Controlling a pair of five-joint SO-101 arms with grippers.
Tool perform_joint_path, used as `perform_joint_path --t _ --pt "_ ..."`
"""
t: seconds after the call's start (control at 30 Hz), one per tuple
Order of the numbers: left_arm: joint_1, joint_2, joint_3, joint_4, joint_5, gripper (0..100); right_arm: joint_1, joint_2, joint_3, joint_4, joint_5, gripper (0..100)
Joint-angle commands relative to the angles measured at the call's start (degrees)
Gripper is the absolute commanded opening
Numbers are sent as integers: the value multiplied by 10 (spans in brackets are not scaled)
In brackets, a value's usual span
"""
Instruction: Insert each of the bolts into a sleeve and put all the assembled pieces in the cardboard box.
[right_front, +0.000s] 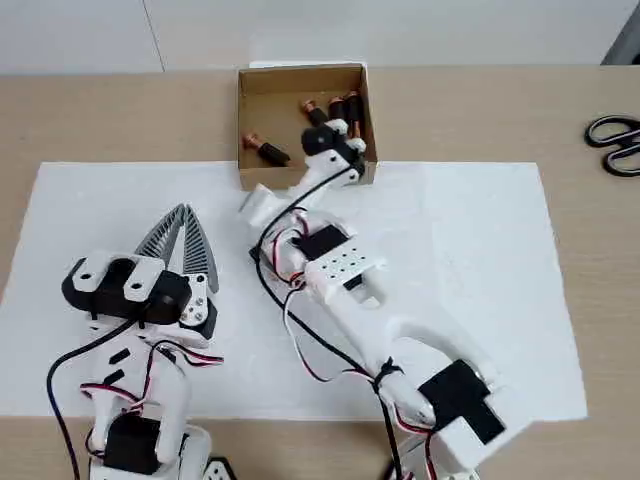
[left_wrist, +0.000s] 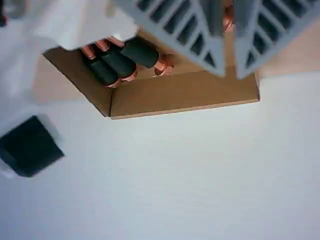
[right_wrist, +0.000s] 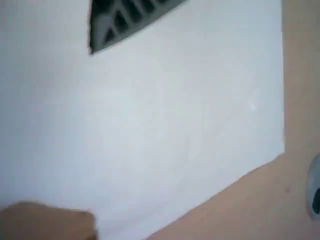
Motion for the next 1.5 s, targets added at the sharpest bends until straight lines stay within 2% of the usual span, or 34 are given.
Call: perform_joint_path --t 0.0,0.13,0.27,0.43,0.8,1.17,1.47 --pt "-2 -4 -3 -9 2 6 -25 -1 -38 -6 -4 176" --pt "-2 -4 -3 -9 2 6 -48 -1 -35 -4 -4 176" --pt "-2 -4 -5 -9 2 6 -48 -2 -35 55 -7 176" --pt "-2 -4 -6 -9 2 6 -39 -6 -38 108 -64 176" --pt "-3 -4 -6 -9 2 6 -29 0 -50 107 -64 176" --pt "-3 -4 -6 -10 2 6 27 60 -87 91 -62 176" --pt "-3 -4 -6 -10 2 6 25 96 -124 91 -64 176"
